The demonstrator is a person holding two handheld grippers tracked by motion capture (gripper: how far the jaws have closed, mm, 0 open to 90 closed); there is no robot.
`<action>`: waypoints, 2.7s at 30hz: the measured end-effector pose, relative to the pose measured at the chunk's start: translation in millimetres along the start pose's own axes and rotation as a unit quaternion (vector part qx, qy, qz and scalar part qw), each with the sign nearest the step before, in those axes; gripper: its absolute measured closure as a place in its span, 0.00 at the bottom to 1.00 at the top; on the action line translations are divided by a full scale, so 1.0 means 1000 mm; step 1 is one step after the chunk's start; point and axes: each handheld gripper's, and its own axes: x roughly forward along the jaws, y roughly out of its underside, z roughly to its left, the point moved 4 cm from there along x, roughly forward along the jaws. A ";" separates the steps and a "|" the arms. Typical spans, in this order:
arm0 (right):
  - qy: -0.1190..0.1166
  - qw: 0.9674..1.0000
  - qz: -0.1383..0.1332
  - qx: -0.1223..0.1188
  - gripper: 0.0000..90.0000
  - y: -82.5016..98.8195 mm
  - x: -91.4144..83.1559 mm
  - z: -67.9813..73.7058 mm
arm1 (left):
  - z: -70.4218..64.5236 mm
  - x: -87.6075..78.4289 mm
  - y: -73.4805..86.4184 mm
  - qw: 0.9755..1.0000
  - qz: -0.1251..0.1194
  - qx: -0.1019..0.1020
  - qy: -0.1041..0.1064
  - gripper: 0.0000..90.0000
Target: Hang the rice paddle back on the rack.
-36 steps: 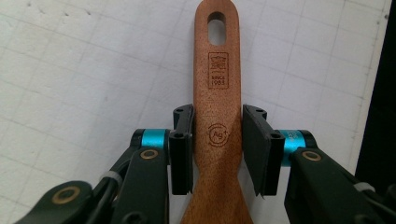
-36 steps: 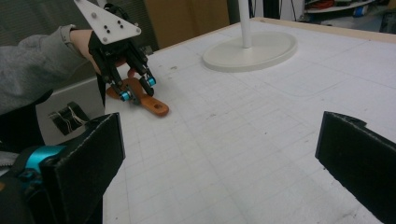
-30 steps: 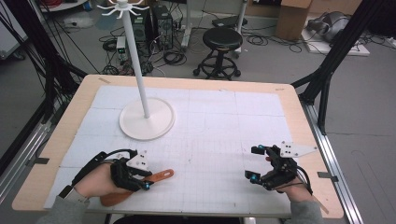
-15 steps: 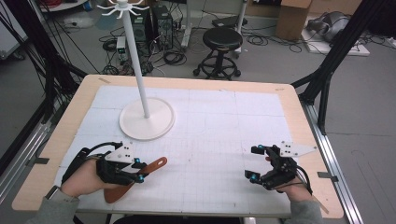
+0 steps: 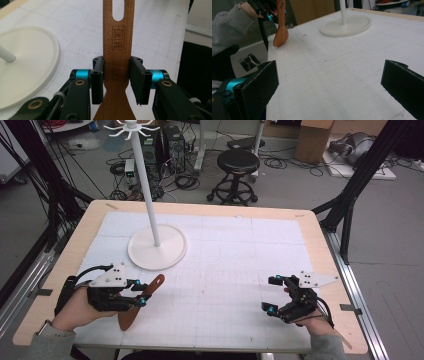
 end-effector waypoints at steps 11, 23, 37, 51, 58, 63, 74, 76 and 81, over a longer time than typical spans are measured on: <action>0.012 1.000 -0.011 -0.013 0.00 -0.005 -0.001 0.000 | 0.003 -0.017 -0.006 0.997 -0.073 -0.018 0.011 0.72; 0.009 0.999 -0.025 -0.021 0.00 -0.012 0.000 0.005 | 0.018 -0.034 -0.001 0.987 -0.148 -0.046 -0.035 0.72; 0.004 0.999 -0.027 -0.023 0.00 -0.013 0.004 0.006 | 0.027 -0.053 0.004 0.976 -0.211 -0.045 -0.026 0.72; -0.032 0.998 -0.009 -0.048 0.00 -0.015 0.018 0.028 | 0.046 -0.084 0.003 0.974 -0.215 -0.053 -0.058 0.72; -0.040 0.998 -0.007 -0.049 0.00 -0.013 0.023 0.031 | 0.058 -0.093 -0.005 0.967 -0.239 -0.079 -0.043 0.72; -0.033 0.998 -0.006 -0.048 0.00 -0.014 0.024 0.030 | 0.066 -0.091 -0.012 0.966 -0.242 -0.076 -0.051 0.72; -0.036 0.998 -0.018 -0.050 0.00 -0.017 0.022 0.030 | 0.090 -0.094 -0.033 0.962 -0.259 -0.078 -0.042 0.72; -0.035 0.998 -0.020 -0.050 0.00 -0.016 0.021 0.029 | 0.093 -0.096 -0.037 0.963 -0.256 -0.079 -0.036 0.72; -0.033 0.998 -0.015 -0.048 0.00 -0.015 0.022 0.026 | 0.097 -0.106 -0.049 0.966 -0.249 -0.066 -0.034 0.72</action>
